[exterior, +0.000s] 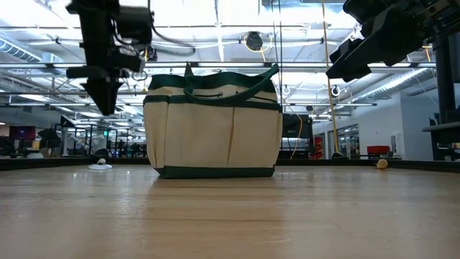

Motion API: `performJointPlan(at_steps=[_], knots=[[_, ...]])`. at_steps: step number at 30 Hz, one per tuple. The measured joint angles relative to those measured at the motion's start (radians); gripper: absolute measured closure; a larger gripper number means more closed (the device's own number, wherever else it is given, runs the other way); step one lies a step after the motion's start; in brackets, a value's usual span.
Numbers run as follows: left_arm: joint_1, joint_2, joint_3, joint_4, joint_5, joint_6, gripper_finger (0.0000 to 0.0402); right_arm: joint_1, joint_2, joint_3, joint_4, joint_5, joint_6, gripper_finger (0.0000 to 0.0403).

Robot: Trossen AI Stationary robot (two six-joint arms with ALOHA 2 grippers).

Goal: Pick & Place Garden tools in Gardening bag
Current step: Put the left trowel into the gardening bag

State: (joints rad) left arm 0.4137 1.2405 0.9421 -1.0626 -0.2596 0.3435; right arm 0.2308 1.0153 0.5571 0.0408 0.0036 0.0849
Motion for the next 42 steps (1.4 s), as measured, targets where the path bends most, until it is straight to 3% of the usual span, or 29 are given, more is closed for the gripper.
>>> performJointPlan(at_steps=[10,21,32,42], knots=[[0.113,0.149,0.0,-0.003,-0.004,0.222,0.0273,0.0,0.0,0.0,0.0,0.0,0.0,0.0234],[0.195,0.249,0.0,-0.007,-0.085,0.421,0.0273,0.0,0.0,0.0,0.0,0.0,0.0,0.0234],[0.217,0.279,0.0,0.023,-0.114,0.421,0.0273,0.0,0.0,0.0,0.0,0.0,0.0,0.0234],[0.148,0.192,0.0,0.02,-0.143,0.36,0.0273,0.0,0.0,0.0,-0.001,0.0,0.0,0.0234]])
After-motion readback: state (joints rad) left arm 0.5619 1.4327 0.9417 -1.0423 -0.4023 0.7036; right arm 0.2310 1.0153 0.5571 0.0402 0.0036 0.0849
